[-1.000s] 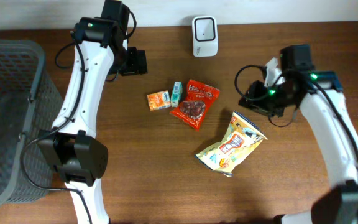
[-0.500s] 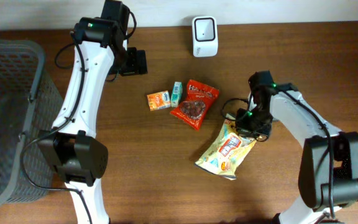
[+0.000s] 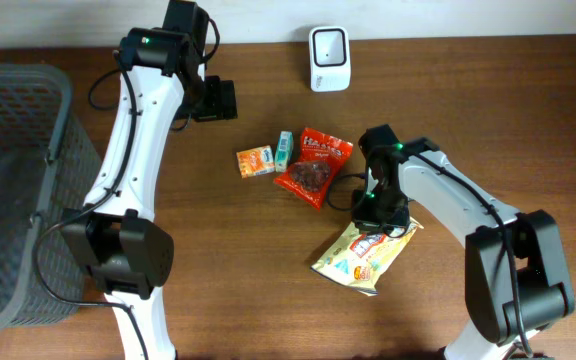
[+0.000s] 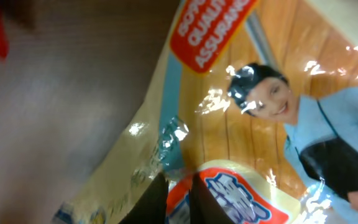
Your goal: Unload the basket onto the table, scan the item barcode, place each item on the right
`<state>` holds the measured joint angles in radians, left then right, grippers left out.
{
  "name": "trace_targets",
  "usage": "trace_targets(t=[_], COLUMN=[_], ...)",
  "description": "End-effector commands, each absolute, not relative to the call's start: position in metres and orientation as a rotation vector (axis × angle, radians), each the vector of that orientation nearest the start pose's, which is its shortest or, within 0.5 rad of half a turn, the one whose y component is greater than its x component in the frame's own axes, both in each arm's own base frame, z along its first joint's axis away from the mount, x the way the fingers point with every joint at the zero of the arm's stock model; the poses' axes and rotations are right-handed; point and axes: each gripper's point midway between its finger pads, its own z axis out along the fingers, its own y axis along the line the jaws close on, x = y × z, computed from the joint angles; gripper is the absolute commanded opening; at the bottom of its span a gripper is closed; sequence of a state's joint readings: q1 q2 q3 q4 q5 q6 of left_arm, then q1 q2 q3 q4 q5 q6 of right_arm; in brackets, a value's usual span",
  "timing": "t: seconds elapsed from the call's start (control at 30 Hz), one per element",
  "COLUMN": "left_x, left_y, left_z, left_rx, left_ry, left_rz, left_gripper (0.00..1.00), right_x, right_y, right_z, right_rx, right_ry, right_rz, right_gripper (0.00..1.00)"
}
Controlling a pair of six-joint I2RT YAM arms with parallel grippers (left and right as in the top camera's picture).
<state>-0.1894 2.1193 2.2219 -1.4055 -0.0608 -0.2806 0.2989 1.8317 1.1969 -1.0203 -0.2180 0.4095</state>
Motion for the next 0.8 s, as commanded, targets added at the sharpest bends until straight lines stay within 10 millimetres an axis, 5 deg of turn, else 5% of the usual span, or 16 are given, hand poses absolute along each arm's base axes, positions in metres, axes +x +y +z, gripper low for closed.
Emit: trace_targets(t=[0.0, 0.07, 0.13, 0.23, 0.3, 0.33, 0.43, 0.53, 0.63, 0.77], left_x=[0.454, 0.454, 0.454, 0.454, 0.454, 0.454, 0.454, 0.454, 0.454, 0.454], left_y=[-0.075, -0.075, -0.075, -0.075, -0.075, -0.075, -0.075, -0.075, -0.075, -0.075], left_z=[0.186, 0.186, 0.186, 0.186, 0.186, 0.186, 0.186, 0.186, 0.186, 0.186], left_rx=[-0.144, -0.144, -0.144, -0.145, -0.143, -0.143, -0.144, -0.144, -0.144, -0.144], left_ry=[2.866, 2.866, 2.866, 2.865, 2.866, 2.866, 2.866, 2.865, 2.866, 2.866], left_rz=[0.007, 0.007, 0.007, 0.007, 0.006, 0.006, 0.007, 0.006, 0.007, 0.007], left_gripper=[0.99, 0.99, 0.99, 0.99, 0.99, 0.99, 0.99, 0.99, 0.99, 0.99], right_x=[0.296, 0.304, 0.298, 0.263, 0.234, 0.221, 0.220, 0.242, 0.287, 0.339], right_y=[0.094, 0.082, 0.079, 0.093, 0.113, 0.125, 0.137, 0.134, 0.132, 0.131], right_z=[0.025, 0.037, 0.076, 0.099, 0.086, 0.069, 0.030, -0.001, -0.002, 0.090], right_rx=[0.361, 0.394, 0.358, 0.178, 0.039, -0.030, 0.066, 0.115, 0.120, 0.071], right_ry=[3.182, 3.181, 3.265, 3.424, 3.507, 3.521, 3.458, 3.343, 3.188, 3.098], right_rz=[0.105, 0.135, 0.251, 0.326, 0.271, 0.242, 0.235, 0.309, 0.467, 0.619], right_gripper=[0.15, 0.05, 0.04, 0.04, 0.08, 0.18, 0.22, 0.22, 0.22, 0.06])
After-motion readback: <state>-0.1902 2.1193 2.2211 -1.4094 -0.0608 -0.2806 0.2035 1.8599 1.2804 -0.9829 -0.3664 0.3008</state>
